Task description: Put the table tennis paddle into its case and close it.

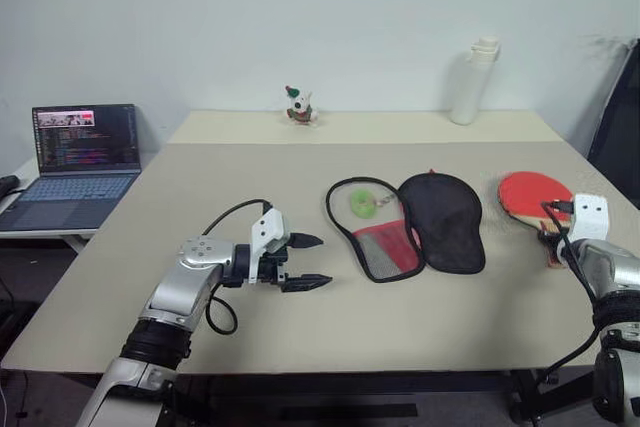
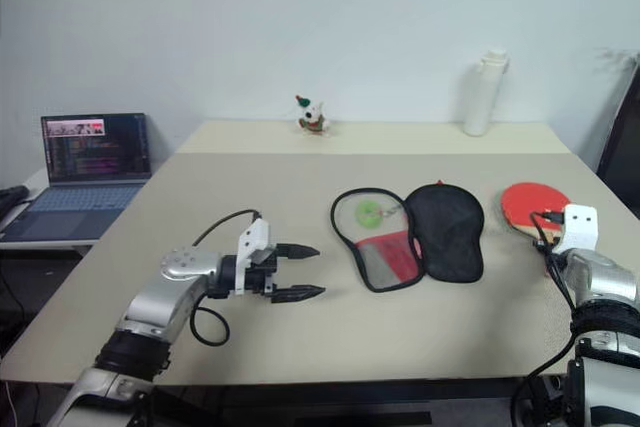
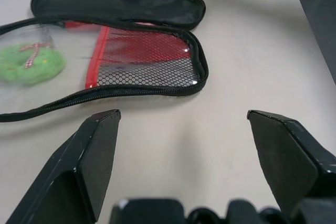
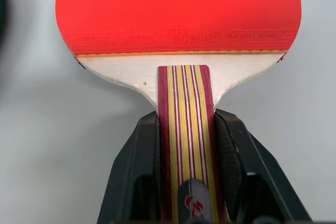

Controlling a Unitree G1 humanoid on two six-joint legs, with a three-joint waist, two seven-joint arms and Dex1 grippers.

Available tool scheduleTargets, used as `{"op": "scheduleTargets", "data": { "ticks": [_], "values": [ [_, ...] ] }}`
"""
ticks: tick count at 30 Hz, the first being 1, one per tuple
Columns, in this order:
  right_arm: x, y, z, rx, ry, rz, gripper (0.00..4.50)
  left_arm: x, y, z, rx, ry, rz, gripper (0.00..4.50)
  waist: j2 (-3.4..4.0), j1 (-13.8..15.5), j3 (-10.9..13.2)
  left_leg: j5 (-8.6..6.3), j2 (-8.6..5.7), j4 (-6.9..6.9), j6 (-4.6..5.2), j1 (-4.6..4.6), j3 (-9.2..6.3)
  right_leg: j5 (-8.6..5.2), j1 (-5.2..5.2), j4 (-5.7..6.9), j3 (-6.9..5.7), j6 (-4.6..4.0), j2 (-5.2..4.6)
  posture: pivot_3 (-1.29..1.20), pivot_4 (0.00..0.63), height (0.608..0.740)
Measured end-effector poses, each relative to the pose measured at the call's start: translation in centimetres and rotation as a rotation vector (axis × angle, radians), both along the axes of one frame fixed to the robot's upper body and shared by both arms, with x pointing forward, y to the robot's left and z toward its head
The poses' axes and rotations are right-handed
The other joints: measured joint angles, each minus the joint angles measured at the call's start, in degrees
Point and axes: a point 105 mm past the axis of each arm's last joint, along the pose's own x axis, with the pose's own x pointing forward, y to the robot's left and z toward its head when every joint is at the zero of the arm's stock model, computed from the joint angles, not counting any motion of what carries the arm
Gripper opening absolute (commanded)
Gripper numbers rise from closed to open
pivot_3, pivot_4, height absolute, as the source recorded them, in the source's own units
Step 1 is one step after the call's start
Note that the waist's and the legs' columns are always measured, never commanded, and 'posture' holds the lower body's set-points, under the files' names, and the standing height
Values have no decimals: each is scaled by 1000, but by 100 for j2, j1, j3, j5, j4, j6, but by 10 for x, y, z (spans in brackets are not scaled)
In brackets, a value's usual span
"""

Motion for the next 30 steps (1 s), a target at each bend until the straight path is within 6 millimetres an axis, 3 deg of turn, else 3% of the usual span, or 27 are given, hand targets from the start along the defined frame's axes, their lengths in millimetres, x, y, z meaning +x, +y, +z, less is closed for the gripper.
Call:
{"op": "scheduleTargets", "data": {
  "ticks": [3,5,9,12,19,30],
  "values": [
    [2,45,43,34,-134,100,1041,-1,-2,2,-1,-6,-6,4229,1,-11,-1,0,15,-4,0,2,-13,0,-1,3,-13,-1,11,0,150,740],
    [1,74,52,68,-163,161,1041,-1,-2,1,-1,0,-4,4229,1,12,-1,0,19,-3,0,1,-21,-1,1,4,-21,-2,15,0,150,740],
    [-6,125,29,157,-93,247,1041,-1,-3,1,-4,3,-5,4229,1,47,-1,0,5,1,0,-2,-20,-1,4,2,-21,-2,4,0,150,740],
    [-11,147,5,192,-16,272,1041,-1,-3,0,-5,3,-6,4229,1,69,-1,0,-10,7,0,-17,-18,1,-2,-4,-20,0,-8,0,150,740],
    [-14,155,-11,194,20,244,1041,-1,-3,0,-6,-7,-8,4229,1,66,-1,0,-6,8,0,-48,-18,5,-41,5,-19,4,-4,0,150,740],
    [-7,147,-39,136,79,212,1041,-2,-2,-3,-7,0,-1,4229,1,32,-1,1,-6,9,0,-60,-17,5,-50,4,-19,4,-2,0,150,740]
  ]
}}
